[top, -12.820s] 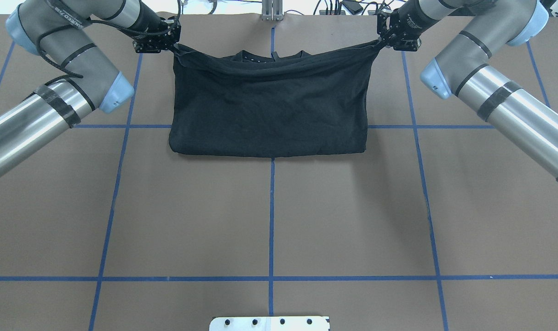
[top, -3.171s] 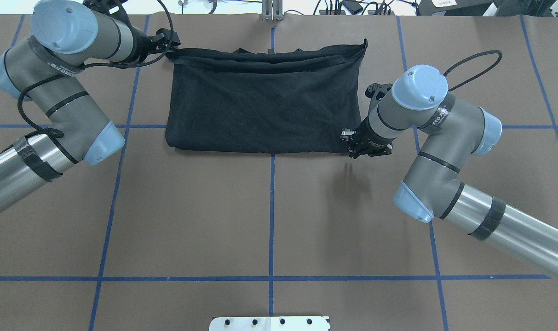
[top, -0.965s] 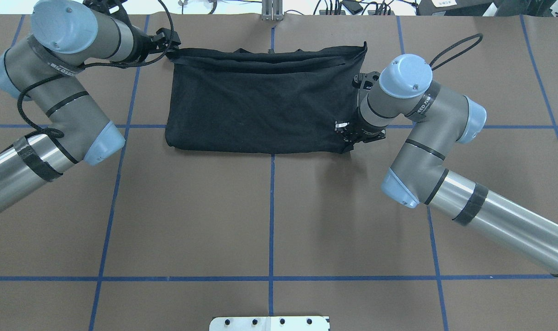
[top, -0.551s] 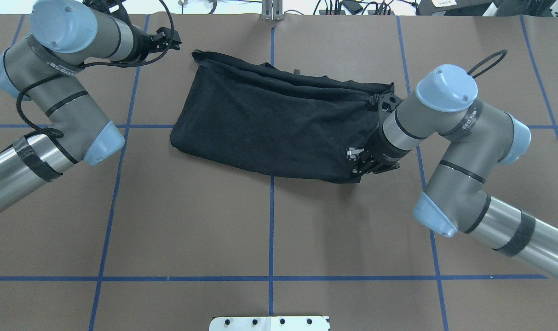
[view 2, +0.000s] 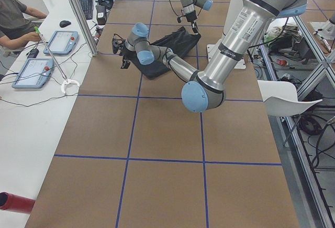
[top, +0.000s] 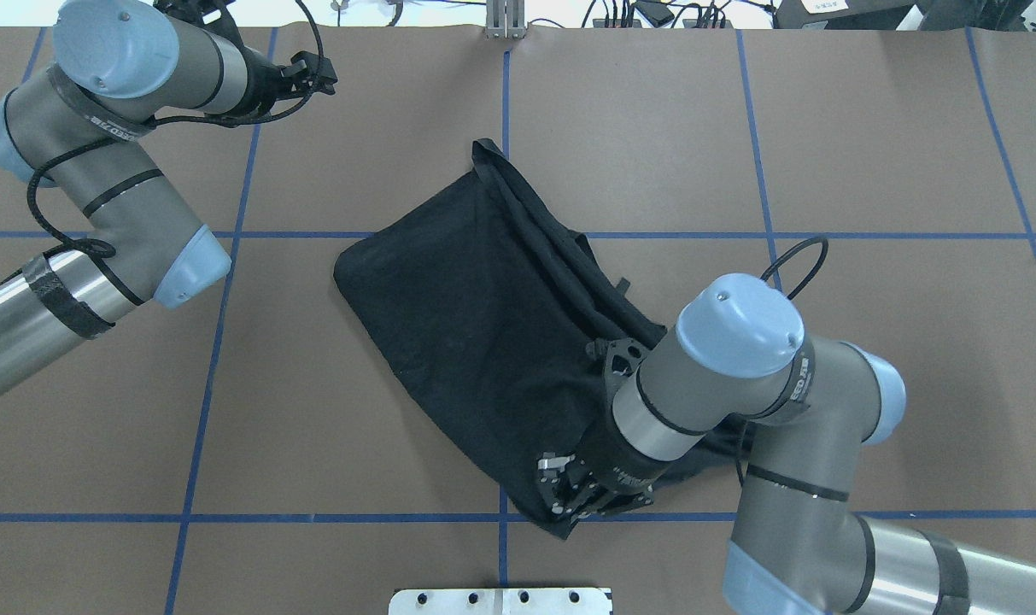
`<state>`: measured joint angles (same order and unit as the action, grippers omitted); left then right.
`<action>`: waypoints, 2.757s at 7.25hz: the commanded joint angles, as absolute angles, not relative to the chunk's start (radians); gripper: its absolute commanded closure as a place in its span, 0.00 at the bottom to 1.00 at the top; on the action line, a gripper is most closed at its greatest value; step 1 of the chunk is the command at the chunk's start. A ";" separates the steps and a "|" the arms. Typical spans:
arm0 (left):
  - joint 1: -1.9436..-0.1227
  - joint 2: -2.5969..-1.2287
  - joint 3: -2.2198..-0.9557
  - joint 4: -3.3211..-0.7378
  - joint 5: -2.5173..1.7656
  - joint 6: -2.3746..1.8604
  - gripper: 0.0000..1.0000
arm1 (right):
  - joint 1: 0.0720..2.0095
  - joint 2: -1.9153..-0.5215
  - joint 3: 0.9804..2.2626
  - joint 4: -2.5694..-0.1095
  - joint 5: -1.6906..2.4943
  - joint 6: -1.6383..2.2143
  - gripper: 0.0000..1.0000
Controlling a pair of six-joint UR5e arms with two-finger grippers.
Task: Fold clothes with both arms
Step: 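Drag the grasped edge toward the robot with the right gripper, turning the shirt, then grasp the shirt's far corner with the left gripper while the right gripper holds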
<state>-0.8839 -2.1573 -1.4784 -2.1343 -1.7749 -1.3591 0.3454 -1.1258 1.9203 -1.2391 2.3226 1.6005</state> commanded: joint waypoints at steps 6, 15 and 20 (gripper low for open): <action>-0.881 -2.056 -1.596 -2.134 -1.961 -1.344 0.00 | 0.466 -1.066 1.869 -1.241 2.324 1.643 0.00; -0.598 -1.994 -1.606 -2.146 -1.934 -1.399 0.07 | 0.672 -1.055 1.848 -1.239 2.191 1.471 0.00; -0.606 -1.983 -1.597 -2.145 -1.928 -1.394 0.13 | 0.673 -1.054 1.848 -1.239 2.191 1.471 0.00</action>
<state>-0.6045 -1.9852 -1.6007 -2.1451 -1.9311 -1.3950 0.6733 -1.0541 1.8495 -1.2395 2.1906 1.4709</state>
